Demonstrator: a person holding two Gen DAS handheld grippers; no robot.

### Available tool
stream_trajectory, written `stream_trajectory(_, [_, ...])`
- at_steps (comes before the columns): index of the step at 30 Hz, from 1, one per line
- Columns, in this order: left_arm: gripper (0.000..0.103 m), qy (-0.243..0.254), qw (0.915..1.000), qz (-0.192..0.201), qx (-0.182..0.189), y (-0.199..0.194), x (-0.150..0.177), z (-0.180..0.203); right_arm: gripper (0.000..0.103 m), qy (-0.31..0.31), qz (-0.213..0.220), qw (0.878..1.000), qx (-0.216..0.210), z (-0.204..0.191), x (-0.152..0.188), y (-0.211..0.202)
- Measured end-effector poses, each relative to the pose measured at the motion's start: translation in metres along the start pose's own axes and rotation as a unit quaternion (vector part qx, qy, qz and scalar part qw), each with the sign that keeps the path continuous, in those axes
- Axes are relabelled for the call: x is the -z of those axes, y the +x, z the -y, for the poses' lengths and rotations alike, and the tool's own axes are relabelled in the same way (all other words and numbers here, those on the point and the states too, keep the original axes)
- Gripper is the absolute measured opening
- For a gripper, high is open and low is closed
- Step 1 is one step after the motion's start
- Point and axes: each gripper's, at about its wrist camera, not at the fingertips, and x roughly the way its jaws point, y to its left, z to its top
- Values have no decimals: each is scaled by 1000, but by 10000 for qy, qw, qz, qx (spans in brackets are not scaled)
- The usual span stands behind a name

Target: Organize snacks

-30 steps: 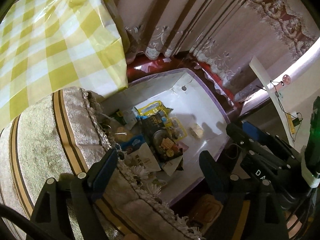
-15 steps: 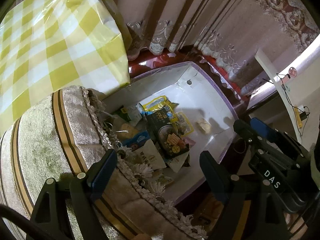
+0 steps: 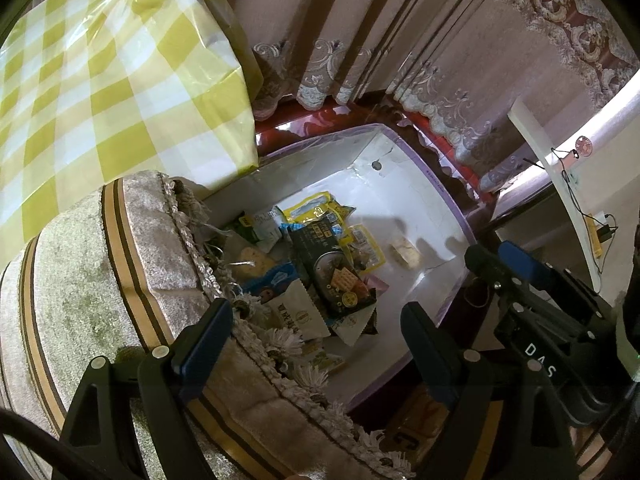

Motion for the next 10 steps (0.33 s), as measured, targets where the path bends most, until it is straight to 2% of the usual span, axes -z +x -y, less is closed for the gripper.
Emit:
stream_trajectory(8, [89, 106, 9999, 78, 68, -1, 1, 2, 47, 22, -11, 10000, 3, 1, 1, 0])
stream_trajectory(10, [94, 156, 9997, 92, 155, -1, 1, 3, 47, 17, -11, 10000, -1, 2, 1, 0])
